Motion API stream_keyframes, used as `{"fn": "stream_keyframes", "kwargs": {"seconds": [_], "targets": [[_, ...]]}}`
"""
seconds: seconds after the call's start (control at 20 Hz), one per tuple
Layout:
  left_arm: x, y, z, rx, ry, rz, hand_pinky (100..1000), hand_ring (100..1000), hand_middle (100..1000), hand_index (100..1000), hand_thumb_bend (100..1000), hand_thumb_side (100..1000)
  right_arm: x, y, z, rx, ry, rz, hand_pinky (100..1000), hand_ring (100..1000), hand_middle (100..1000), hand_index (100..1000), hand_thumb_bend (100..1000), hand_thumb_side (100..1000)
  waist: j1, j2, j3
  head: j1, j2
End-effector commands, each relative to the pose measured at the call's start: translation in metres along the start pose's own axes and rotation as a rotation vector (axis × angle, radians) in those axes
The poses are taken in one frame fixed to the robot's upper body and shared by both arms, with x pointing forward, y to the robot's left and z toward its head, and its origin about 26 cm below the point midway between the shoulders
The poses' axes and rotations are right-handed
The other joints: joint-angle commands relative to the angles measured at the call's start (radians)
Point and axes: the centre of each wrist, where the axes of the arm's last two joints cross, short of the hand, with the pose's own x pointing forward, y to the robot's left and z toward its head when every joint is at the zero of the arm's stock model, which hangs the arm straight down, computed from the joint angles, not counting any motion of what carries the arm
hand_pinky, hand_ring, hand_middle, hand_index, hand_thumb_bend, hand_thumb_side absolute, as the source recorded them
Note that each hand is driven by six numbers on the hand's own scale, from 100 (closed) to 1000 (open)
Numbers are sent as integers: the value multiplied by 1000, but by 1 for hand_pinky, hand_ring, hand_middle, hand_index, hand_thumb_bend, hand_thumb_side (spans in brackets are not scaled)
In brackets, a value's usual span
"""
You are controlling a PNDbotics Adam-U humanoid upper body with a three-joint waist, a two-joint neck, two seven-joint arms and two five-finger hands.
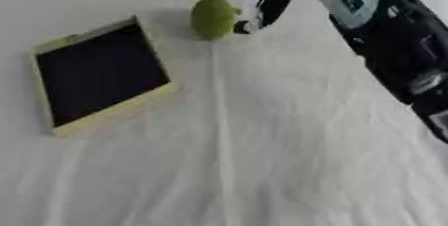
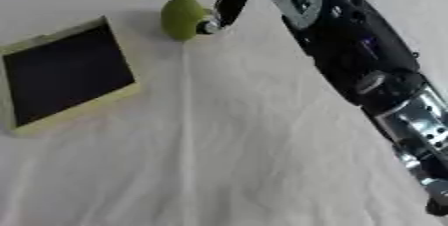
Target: Pick up objects on the table and place them in the box.
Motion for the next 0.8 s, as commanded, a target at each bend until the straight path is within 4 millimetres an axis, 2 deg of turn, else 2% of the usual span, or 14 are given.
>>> {"fn": "stream_keyframes", "kwargs": {"seconds": [0.05,0.6,0.65,0.8], "targets": [[7,1,-7,1,-31,6,784,737,625,749,189,621,-1,-14,3,-32,14,25,859,891,888,939,418,100,3,-19,2,-10,-13],[9,0,-9,1,-41,17,783,737,625,748,181,629,-12,-9,-1,-59,76,23,859,898,894,940,407,100,-1,4,16,-40,-40],[9,-1,-10,1,-41,18,783,736,625,748,179,630,-13,-8,-2,-63,79,20,860,898,894,943,366,100,-1,6,17,-42,-41],[9,-1,-10,1,-41,19,783,737,625,748,177,633,-15,-8,-4,-78,88,1,860,897,894,945,352,100,0,10,18,-45,-42]]}}
